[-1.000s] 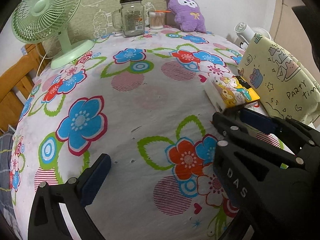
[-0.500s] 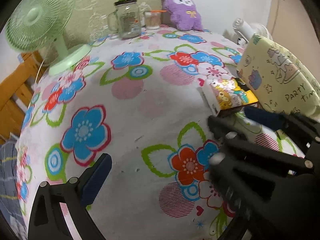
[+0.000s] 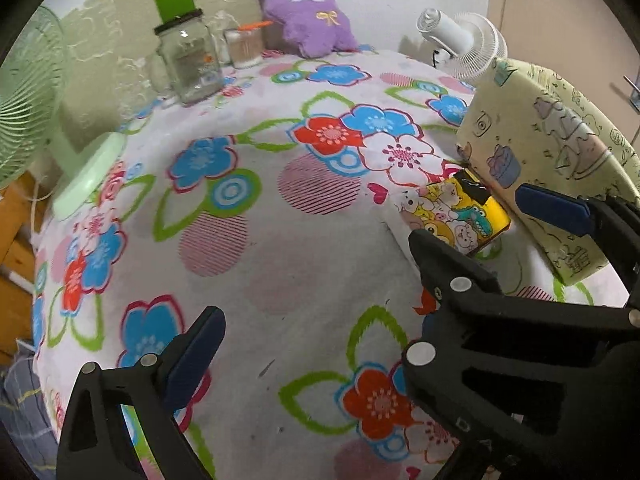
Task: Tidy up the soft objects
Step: 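Lift the yellow cartoon box with the left tool over the gift box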
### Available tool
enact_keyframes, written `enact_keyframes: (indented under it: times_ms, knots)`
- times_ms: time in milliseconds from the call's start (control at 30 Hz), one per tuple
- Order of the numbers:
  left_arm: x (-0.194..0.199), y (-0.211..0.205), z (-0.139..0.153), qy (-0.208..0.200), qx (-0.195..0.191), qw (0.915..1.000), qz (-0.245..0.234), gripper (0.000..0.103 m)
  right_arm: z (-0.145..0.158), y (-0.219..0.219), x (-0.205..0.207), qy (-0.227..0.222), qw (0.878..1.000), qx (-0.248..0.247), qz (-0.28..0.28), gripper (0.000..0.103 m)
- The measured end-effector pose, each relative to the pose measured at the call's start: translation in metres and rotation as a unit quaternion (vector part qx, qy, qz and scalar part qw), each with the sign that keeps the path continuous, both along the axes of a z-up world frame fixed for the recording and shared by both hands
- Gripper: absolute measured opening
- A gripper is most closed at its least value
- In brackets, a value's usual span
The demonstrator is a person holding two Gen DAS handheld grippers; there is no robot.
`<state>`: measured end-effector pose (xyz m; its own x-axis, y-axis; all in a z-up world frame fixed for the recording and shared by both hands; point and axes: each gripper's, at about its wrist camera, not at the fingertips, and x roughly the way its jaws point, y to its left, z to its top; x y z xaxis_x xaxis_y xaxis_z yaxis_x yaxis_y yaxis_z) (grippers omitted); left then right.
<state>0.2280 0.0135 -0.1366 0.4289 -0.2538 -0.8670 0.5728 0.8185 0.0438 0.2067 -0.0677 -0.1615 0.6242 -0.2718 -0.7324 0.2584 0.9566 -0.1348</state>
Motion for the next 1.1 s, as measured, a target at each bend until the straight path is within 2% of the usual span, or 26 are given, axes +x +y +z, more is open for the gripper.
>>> enact_keyframes:
  times_ms: [167,400,433,467,533,567,700,833,1100]
  knots:
    - [0.009,-0.001,-0.012,0.029,-0.018,0.9994,-0.011,0.100,-0.010,-0.006,0.008,0.001,1.000,0.001,-0.016,0.092]
    - [0.006,0.001,-0.013,0.023,-0.022,0.9994,-0.014,0.100,-0.017,-0.003,0.013,0.007,1.000,0.023,0.005,0.093]
    - [0.005,0.002,-0.013,0.021,-0.021,0.9995,-0.014,0.100,-0.018,-0.001,0.015,0.008,1.000,0.024,0.008,0.085]
    - [0.005,0.002,-0.013,0.019,-0.020,0.9995,-0.014,0.100,-0.019,0.000,0.015,0.010,1.000,0.027,0.012,0.066]
    - [0.003,0.003,-0.012,0.014,-0.018,0.9997,-0.012,0.100,-0.022,0.001,0.017,0.025,0.999,0.037,0.017,0.041]
    - [0.002,0.003,-0.012,0.013,-0.016,0.9997,-0.011,0.100,-0.021,0.002,0.016,0.023,0.999,0.032,0.020,0.022]
    - [-0.001,0.007,-0.009,0.004,-0.014,0.9999,-0.002,0.099,-0.019,0.004,0.012,0.022,0.998,0.045,0.035,0.019]
    - [-0.008,0.012,-0.003,0.004,-0.022,0.9996,0.017,0.097,-0.011,0.011,0.005,0.012,0.998,0.037,0.047,0.019]
    - [-0.035,0.018,0.022,-0.030,-0.037,0.9977,0.048,0.097,0.013,0.019,-0.021,-0.006,0.997,0.034,0.069,0.019]
